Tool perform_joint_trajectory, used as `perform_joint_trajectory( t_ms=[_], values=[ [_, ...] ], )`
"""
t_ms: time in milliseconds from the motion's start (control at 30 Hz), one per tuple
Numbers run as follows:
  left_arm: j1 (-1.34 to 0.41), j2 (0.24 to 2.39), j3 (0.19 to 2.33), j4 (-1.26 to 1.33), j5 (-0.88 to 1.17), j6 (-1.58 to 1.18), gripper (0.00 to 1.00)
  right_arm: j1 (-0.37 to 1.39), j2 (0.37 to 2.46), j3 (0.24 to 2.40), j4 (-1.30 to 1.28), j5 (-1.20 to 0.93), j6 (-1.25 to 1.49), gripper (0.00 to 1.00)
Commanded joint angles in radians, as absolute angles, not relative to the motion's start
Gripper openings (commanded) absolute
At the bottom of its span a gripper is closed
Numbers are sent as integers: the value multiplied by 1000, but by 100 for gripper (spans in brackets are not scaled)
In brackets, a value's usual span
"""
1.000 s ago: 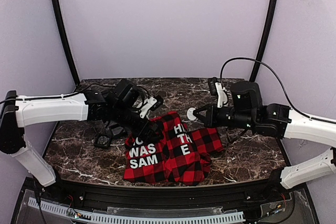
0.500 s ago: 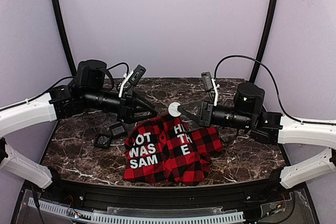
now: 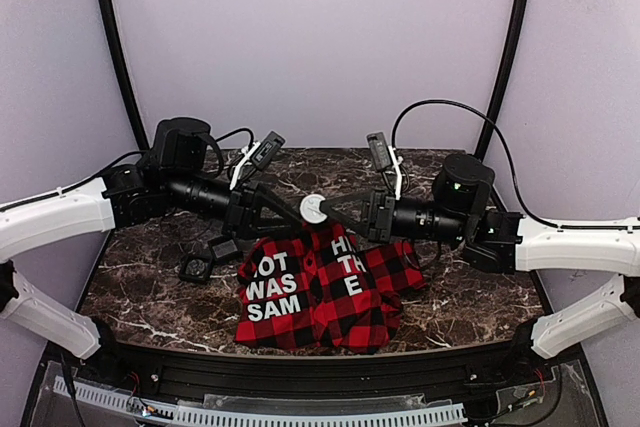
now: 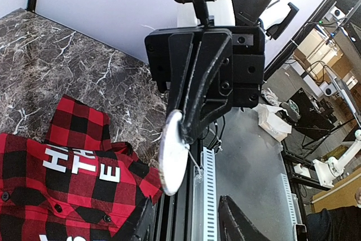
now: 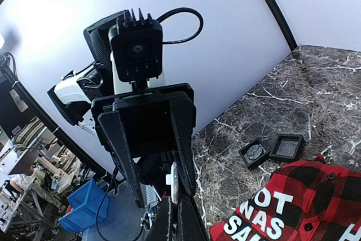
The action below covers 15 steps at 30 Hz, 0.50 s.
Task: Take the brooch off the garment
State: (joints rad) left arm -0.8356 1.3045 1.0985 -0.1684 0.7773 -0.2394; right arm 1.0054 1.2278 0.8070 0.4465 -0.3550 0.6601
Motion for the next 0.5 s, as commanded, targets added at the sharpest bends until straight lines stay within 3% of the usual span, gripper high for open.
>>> perform_joint_trajectory(
  t_ms=[0, 467],
  values=[
    [-822, 1311, 1087, -130, 829, -266, 37, 1017, 1232, 831, 497, -388, 661, 0],
    [-810, 1334, 1078, -77, 885, -314, 11, 1023, 1248, 843, 484, -401, 649, 0]
  ],
)
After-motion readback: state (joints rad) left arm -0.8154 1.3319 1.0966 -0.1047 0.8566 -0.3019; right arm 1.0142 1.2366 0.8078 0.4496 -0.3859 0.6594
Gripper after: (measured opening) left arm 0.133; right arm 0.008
